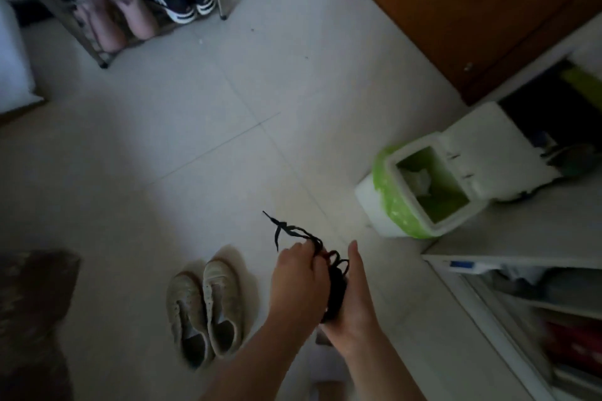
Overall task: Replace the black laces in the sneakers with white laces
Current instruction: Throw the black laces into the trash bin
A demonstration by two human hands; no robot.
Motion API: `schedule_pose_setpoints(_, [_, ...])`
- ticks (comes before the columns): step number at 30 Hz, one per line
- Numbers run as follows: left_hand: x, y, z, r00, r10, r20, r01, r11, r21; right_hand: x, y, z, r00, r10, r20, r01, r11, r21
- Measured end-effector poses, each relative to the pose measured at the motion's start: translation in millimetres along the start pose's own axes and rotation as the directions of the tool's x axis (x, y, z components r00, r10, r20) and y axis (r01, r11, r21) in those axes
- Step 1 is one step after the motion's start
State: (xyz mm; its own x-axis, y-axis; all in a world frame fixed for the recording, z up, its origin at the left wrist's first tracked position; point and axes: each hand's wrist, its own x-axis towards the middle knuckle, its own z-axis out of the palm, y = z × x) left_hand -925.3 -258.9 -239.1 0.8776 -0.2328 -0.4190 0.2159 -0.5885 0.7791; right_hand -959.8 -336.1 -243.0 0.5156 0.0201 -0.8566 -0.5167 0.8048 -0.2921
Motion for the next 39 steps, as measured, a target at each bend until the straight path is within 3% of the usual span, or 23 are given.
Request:
schedule_pose_setpoints(2, [-18.9, 35.7, 2.5, 0.965, 0.239, 0.110, -0.261, 0.918, 0.297, -29.3, -34.1, -2.9, 1.000, 0.006, 0.012, -0.006, 0.999, 0.041])
schedule_pose_setpoints(5, [-38.8, 77.2, 9.1, 0.897, 0.404, 0.178, -0.442, 0.820, 0.363, -62.3, -82.6, -8.2, 1.000, -0.001, 0.003, 0.001, 1.000, -0.020])
schedule_pose_setpoints(7, [-42.4, 102.8, 14.2, 0.868, 0.447, 0.215, -0.496, 0.768, 0.406, -78.4, -113.2, -12.6, 0.998, -0.051, -0.033, 0.045, 0.985, -0.164])
schedule_pose_setpoints(10, [-40.2, 139.3, 23.8, 0.874, 0.398, 0.278, -0.484, 0.764, 0.428, -95.3, -157.8, -19.2, 0.983, -0.155, -0.101, 0.119, 0.948, -0.294])
schedule_pose_setpoints(12, [-35.4, 165.2, 34.9, 0.909, 0.333, 0.250, -0.407, 0.836, 0.368, -103.0, -187.3, -23.1, 0.963, -0.215, -0.159, 0.138, 0.908, -0.395])
schedule_pose_setpoints(15, [-22.4, 189.7, 56.4, 0.977, 0.132, 0.167, -0.160, 0.974, 0.163, -102.9, -221.5, -29.9, 0.934, -0.271, -0.233, 0.127, 0.861, -0.492])
schedule_pose_setpoints(18, [-6.9, 212.5, 80.9, 0.996, -0.078, 0.049, 0.081, 0.994, -0.073, -96.3, -242.4, -39.7, 0.912, -0.290, -0.288, 0.145, 0.889, -0.435])
schedule_pose_setpoints(20, [6.2, 227.7, 93.5, 0.945, -0.289, 0.150, 0.320, 0.912, -0.257, -91.4, -252.0, -46.3, 0.899, -0.300, -0.319, 0.166, 0.907, -0.386])
schedule_pose_setpoints(21, [12.9, 237.4, 96.4, 0.883, -0.395, 0.254, 0.464, 0.814, -0.349, -87.4, -256.1, -49.9, 0.893, -0.307, -0.328, 0.178, 0.912, -0.369])
schedule_pose_setpoints(23, [27.2, 252.2, 99.1, 0.721, -0.505, 0.475, 0.693, 0.501, -0.519, -80.2, -264.2, -52.7, 0.885, -0.307, -0.351, 0.181, 0.920, -0.348])
schedule_pose_setpoints(24, [34.0, 253.5, 101.8, 0.676, -0.517, 0.525, 0.730, 0.368, -0.577, -76.1, -267.8, -54.9, 0.879, -0.303, -0.368, 0.174, 0.923, -0.344])
schedule_pose_setpoints(25, [42.3, 253.5, 104.7, 0.667, -0.517, 0.537, 0.730, 0.307, -0.611, -71.9, -271.9, -57.6, 0.870, -0.302, -0.390, 0.168, 0.925, -0.342])
schedule_pose_setpoints(28, [75.2, 255.5, 112.9, 0.696, -0.530, 0.484, 0.690, 0.309, -0.654, -55.9, -286.7, -66.9, 0.841, -0.311, -0.443, 0.136, 0.914, -0.383])
schedule_pose_setpoints(33, [125.3, 257.0, 139.7, 0.657, -0.599, 0.457, 0.733, 0.368, -0.571, -18.4, -307.9, -80.0, 0.837, -0.261, -0.481, 0.023, 0.895, -0.445])
schedule_pose_setpoints(39, [167.8, 243.2, 167.0, 0.617, -0.634, 0.465, 0.763, 0.337, -0.552, 28.7, -317.0, -99.7, 0.825, -0.209, -0.525, -0.043, 0.903, -0.428])
